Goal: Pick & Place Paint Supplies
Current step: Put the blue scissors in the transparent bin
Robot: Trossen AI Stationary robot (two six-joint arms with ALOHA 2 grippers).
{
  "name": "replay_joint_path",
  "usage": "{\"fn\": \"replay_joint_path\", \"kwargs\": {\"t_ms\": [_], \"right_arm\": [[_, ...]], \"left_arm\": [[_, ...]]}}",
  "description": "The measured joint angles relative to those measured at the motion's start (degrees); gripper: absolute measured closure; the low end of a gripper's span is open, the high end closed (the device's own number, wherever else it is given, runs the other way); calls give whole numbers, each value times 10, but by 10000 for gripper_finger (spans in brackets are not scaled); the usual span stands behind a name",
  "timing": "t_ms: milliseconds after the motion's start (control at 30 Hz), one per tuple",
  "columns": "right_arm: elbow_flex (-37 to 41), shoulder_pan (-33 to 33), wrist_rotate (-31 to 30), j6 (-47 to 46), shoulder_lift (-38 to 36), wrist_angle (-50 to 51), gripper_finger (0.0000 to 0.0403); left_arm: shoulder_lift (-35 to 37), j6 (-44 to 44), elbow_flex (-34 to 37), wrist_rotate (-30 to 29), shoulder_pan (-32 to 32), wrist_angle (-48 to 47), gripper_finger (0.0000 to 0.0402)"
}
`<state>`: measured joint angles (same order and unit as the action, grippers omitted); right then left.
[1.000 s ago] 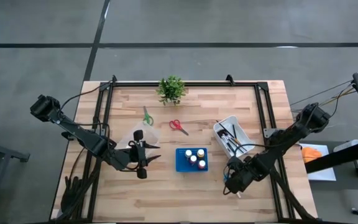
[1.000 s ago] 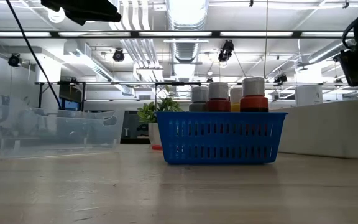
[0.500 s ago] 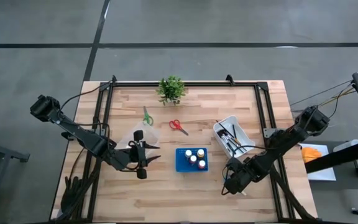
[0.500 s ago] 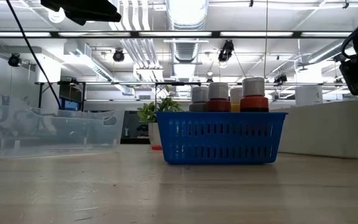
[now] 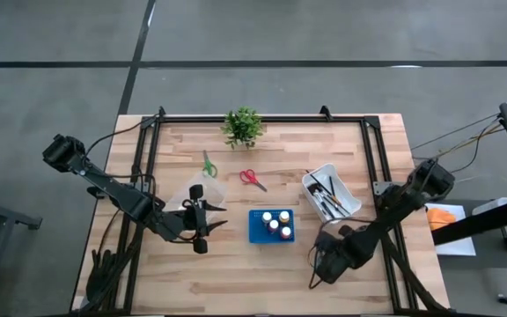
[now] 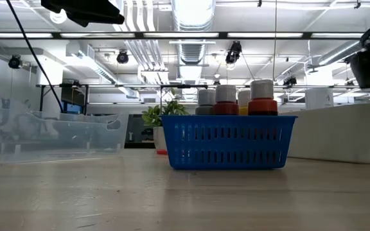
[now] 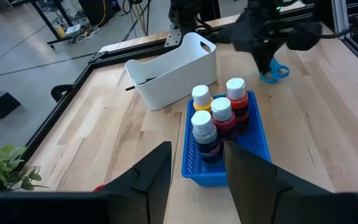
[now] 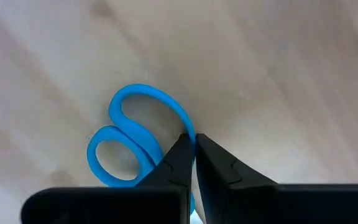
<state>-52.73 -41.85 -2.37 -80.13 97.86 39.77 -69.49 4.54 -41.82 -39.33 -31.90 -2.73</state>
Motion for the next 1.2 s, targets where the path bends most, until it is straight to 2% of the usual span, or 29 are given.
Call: {"fn": "replay_joint_path", "kwargs": {"t_ms": [167,433,500,633,767,967,1067,1200], "right_arm": [[-79,-30,-86,14,-11,75,394],[-148,-48,-216,68,-16,87,395],[-156,-44,-243,103,-16,71,395],[-161,-12,-273,236,-17,-35,395],[-153,41,-266,382,-17,-154,395],[-141,142,-194,569,-17,-317,396],[-136,190,-147,635,-12,-398,396],[-135,242,-80,686,13,-497,396]], "left_arm": [[0,0,0,0,0,-1,250],[0,0,0,0,0,-3,250],[0,0,0,0,0,-13,250],[0,5,0,0,-2,-56,250],[5,34,-4,-15,-3,-110,250],[26,101,-14,-110,-6,-197,250],[42,130,-13,-152,-7,-219,250],[63,158,-10,-177,-7,-237,250]]}}
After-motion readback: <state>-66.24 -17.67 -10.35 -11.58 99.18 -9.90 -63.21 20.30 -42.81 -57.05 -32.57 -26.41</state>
